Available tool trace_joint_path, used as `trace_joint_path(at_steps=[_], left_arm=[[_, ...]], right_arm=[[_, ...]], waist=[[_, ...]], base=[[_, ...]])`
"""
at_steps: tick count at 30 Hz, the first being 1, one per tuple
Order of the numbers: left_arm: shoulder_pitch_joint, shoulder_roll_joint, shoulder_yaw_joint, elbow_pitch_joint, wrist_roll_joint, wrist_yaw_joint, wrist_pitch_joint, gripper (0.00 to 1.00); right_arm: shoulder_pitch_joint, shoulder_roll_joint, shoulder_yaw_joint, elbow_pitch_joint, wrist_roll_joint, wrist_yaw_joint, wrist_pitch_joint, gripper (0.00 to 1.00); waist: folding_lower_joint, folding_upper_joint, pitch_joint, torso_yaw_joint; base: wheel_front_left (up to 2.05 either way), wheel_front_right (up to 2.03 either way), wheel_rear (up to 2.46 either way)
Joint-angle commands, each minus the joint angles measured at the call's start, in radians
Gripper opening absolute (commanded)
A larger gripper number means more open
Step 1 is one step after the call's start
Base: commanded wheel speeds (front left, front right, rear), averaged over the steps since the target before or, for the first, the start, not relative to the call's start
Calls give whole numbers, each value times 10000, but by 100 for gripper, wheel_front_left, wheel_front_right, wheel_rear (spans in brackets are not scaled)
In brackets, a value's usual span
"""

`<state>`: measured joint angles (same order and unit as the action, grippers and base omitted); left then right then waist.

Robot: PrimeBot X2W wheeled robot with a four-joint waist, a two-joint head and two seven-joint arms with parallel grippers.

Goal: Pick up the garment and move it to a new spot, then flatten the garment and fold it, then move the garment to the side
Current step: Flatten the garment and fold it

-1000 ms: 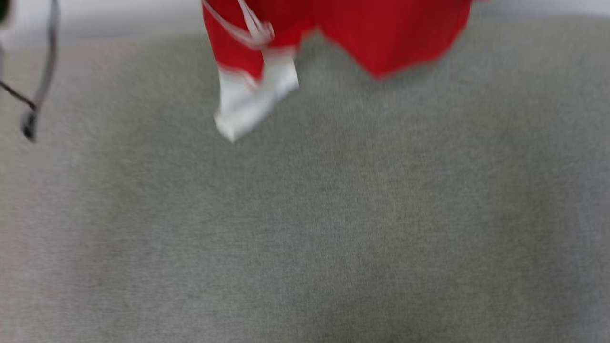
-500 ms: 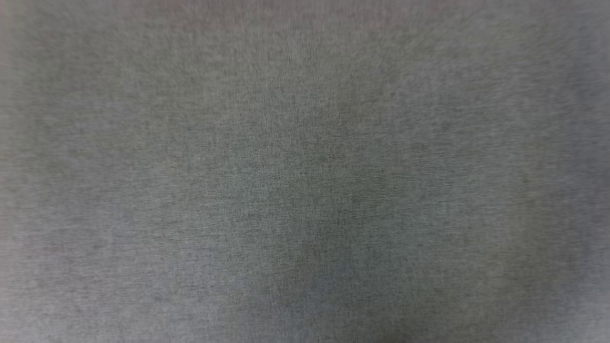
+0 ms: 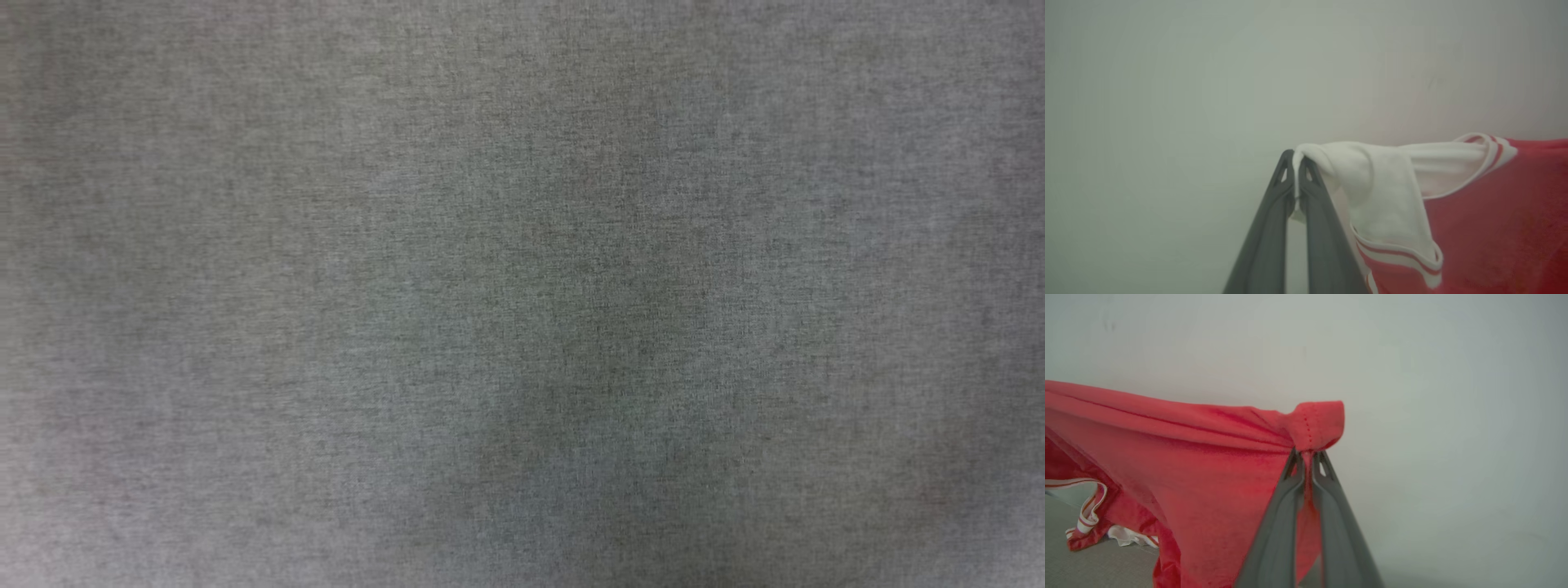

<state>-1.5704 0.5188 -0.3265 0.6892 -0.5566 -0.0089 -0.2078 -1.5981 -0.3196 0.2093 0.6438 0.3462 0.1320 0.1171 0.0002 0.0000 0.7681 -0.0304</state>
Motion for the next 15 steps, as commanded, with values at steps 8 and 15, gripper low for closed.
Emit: trace_joint_path(at_steps=[8, 15], left_arm=[[2615, -246, 71, 211, -463, -453, -477, 0], [6371, -411, 140, -252, -806, -549, -577, 0]], right_arm=[[2288, -589, 1037, -153, 644, -25, -294, 0], [5962, -859, 1363, -918, 1320, -23, -429, 0]], waist=[[-2, 0, -1338, 208], [-2, 0, -3359, 326]], base=[[0, 0, 0], [0, 0, 0]])
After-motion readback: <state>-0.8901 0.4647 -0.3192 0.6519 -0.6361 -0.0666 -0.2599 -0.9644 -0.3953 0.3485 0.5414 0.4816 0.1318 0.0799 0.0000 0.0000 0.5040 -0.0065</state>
